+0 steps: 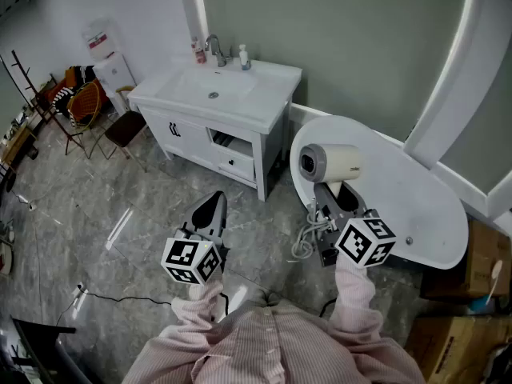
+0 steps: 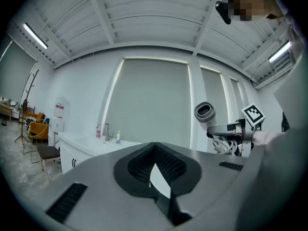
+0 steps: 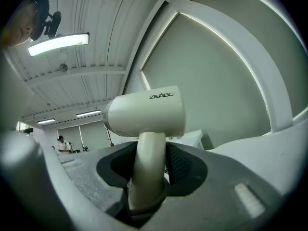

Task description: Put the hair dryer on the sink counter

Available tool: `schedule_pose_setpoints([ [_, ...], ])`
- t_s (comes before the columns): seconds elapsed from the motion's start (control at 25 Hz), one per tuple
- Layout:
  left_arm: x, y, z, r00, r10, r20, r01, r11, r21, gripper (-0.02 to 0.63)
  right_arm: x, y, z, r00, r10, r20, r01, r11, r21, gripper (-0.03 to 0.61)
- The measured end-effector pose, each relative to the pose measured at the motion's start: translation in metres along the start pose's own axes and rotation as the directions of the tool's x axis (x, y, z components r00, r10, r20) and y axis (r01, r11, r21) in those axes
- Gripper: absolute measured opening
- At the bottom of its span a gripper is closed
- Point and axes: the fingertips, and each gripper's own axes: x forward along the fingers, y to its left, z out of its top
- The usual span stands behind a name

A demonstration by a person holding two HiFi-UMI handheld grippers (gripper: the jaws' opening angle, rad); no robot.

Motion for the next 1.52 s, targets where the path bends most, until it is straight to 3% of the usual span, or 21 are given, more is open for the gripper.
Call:
schedule_pose_setpoints([
  [0.72,0.002,-0.001,-0.008,0.999,0.035,0.004,-0.035,0.999,-0.007,-0.003,0.004,-0.012,-0.007,1.000,0.009,-0.009,-0.009,1.000,-0.004,0.162],
  [1.08,0.055,0.025,-0.013,1.000,0.023,-0.014,-0.023,1.000,-0.020,-0.002,0.053,-0.042,-0.003,1.000,-0.011,-0.020,0.012,1.000,0.009,0.161],
  [1.52,0.159,0.106,-0.013,0.999,-0.012,-0.041,0.009,0.998,-0.057,-0.002,0.169,-0.082,-0.002,0.997,-0.054,-0.048,0.056,0.997,0.049,0.163],
])
